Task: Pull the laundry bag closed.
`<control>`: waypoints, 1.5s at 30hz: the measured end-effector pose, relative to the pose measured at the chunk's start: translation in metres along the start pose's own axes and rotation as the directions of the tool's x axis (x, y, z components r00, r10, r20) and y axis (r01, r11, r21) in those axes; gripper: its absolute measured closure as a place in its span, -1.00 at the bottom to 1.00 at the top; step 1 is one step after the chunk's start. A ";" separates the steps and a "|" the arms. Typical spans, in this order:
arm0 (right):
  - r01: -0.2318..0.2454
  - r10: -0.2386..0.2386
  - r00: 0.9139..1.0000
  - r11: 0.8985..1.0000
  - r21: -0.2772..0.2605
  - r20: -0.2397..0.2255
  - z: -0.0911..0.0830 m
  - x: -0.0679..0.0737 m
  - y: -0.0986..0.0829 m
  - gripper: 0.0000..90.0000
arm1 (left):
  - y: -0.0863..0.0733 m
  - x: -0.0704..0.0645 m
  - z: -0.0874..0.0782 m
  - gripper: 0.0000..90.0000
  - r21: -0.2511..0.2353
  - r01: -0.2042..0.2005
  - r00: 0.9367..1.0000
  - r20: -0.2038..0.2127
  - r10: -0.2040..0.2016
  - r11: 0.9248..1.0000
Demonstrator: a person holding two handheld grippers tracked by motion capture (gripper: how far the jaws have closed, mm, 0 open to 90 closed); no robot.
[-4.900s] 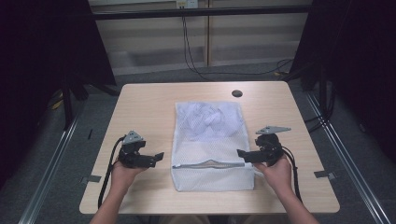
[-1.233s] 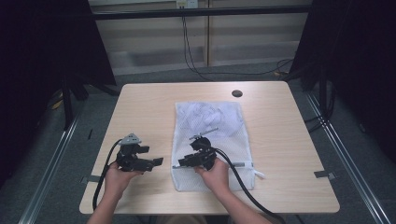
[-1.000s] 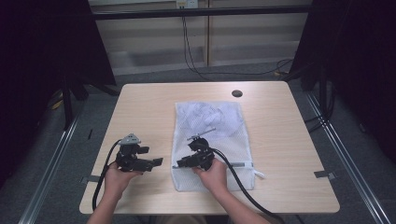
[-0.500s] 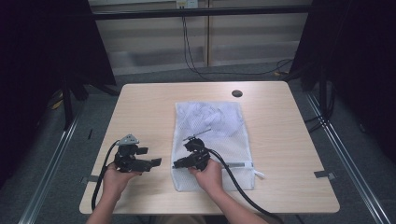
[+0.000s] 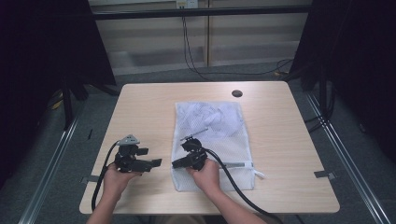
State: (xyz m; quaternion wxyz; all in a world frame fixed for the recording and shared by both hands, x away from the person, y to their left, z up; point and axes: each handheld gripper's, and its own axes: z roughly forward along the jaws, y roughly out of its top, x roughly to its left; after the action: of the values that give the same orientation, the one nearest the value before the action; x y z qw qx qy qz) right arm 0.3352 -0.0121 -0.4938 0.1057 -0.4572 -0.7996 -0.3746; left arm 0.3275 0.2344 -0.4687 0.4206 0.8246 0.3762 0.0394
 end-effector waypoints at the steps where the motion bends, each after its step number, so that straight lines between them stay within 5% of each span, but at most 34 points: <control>1: 0.000 0.000 1.000 1.000 0.000 0.000 0.000 0.000 0.000 0.84 | 0.000 0.000 0.000 -0.62 0.002 0.002 1.000 0.004 -0.002 1.000; 17: -0.014 0.014 1.000 1.000 -0.010 -0.016 -0.005 -0.002 0.002 0.93 | -0.001 -0.004 0.007 -0.58 0.032 0.024 0.998 0.052 -0.026 0.999; 24: -0.017 0.016 0.999 0.999 -0.032 -0.032 -0.014 -0.002 0.004 0.93 | -0.002 -0.010 0.017 -0.56 0.051 0.040 0.993 0.112 -0.046 0.998; 45: -0.011 0.007 0.998 0.998 -0.062 -0.060 -0.030 -0.001 0.007 0.93 | -0.003 -0.025 0.041 -0.55 0.098 0.054 0.980 0.188 -0.072 0.994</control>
State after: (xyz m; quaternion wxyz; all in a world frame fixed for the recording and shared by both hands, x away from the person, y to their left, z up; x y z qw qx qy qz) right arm 0.3359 -0.0317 -0.4703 0.1171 -0.4525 -0.7818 -0.4126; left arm 0.3235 0.1920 -0.4906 0.4173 0.8308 0.3613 -0.0707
